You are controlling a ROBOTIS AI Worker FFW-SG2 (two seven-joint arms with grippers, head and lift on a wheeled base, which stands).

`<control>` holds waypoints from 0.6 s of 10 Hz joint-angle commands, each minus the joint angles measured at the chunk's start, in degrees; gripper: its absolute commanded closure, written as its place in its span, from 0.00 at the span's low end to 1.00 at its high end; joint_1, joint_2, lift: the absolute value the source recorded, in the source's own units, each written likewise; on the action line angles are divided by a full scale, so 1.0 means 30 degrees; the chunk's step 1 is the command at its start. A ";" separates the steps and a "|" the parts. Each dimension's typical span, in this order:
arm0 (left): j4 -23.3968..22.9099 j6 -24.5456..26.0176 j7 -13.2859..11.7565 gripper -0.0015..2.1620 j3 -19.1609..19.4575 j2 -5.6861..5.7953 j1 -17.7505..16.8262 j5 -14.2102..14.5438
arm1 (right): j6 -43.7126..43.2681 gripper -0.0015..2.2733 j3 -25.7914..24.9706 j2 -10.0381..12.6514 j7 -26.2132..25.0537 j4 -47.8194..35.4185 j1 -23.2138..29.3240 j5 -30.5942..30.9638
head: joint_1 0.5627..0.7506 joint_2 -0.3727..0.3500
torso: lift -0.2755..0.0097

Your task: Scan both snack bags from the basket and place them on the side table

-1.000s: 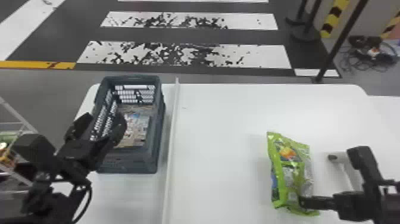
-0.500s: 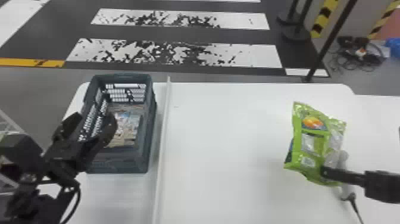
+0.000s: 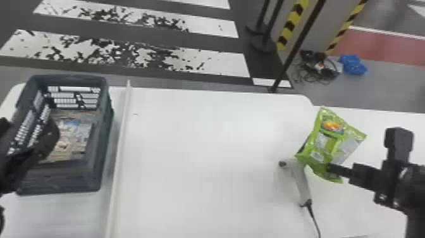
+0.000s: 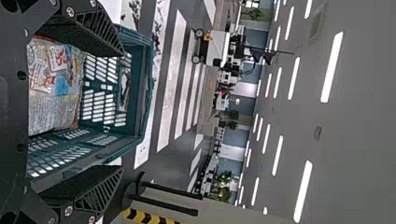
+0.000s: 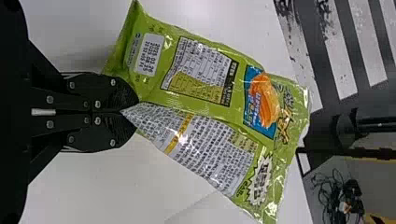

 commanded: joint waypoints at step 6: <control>-0.0031 0.0000 0.0004 0.07 0.0078 0.0112 0.0055 0.0059 | -0.3697 0.99 -0.2883 -0.0404 -0.5043 0.5372 -0.2532 -0.3028 | 0.70 0.04 | 0.70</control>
